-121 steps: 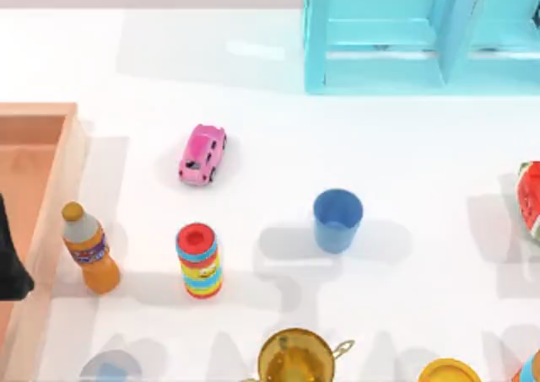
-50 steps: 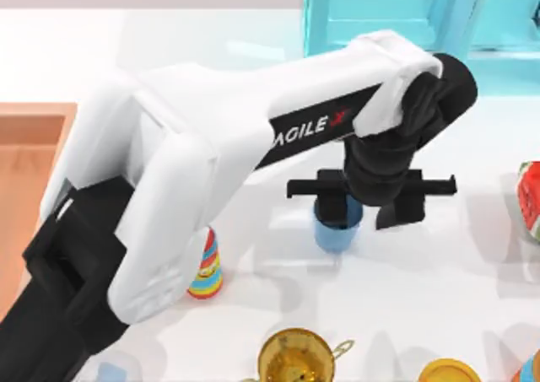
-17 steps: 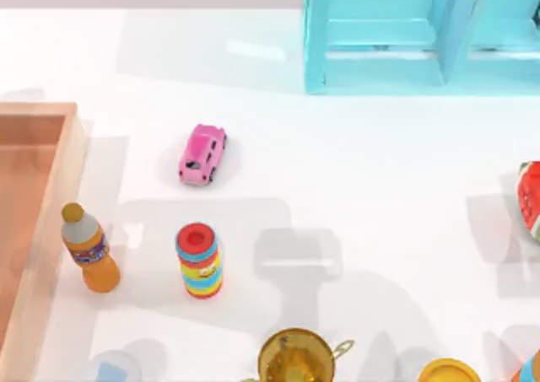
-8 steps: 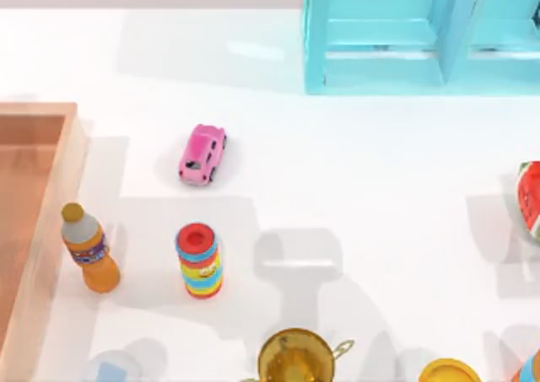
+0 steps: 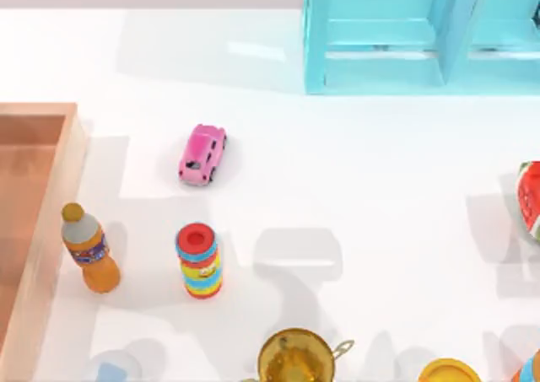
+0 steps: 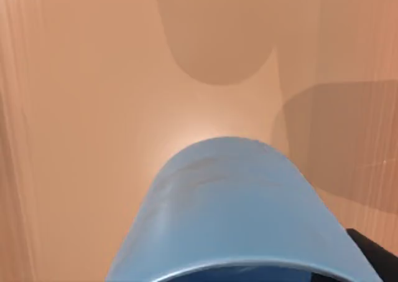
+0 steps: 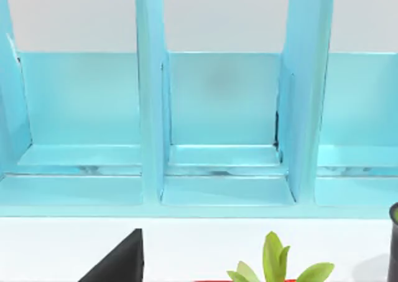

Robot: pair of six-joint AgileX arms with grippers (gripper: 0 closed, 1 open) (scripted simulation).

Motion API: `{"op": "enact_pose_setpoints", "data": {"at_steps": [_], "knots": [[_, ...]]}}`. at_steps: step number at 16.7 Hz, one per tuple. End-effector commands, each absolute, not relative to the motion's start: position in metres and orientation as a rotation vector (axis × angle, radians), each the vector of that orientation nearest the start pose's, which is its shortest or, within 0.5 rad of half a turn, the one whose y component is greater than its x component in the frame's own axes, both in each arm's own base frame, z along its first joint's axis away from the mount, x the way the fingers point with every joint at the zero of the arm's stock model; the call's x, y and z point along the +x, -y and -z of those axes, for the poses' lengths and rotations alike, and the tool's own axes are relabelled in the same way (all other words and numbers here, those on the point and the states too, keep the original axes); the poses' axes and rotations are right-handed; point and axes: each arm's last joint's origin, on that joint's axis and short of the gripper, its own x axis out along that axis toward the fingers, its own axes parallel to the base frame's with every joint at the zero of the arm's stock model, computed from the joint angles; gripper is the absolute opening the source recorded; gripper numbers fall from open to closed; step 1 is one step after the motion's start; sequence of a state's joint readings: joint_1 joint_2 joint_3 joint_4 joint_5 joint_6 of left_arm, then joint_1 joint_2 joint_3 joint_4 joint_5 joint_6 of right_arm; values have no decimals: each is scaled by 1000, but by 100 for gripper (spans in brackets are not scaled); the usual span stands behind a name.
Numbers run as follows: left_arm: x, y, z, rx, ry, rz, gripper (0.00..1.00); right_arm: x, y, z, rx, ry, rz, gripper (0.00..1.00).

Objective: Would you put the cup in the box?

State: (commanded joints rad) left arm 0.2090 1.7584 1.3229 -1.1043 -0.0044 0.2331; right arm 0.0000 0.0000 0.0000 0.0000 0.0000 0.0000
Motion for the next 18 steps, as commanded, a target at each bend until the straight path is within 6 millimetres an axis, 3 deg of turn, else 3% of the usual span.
{"op": "enact_pose_setpoints", "data": {"at_steps": [13,18], "knots": [[318,-70,-211,25,-1542,7,98,106,1,-160,0,0,0,100],[318,-70,-211,25,-1542,7,100,106,1,-160,0,0,0,100]]}}
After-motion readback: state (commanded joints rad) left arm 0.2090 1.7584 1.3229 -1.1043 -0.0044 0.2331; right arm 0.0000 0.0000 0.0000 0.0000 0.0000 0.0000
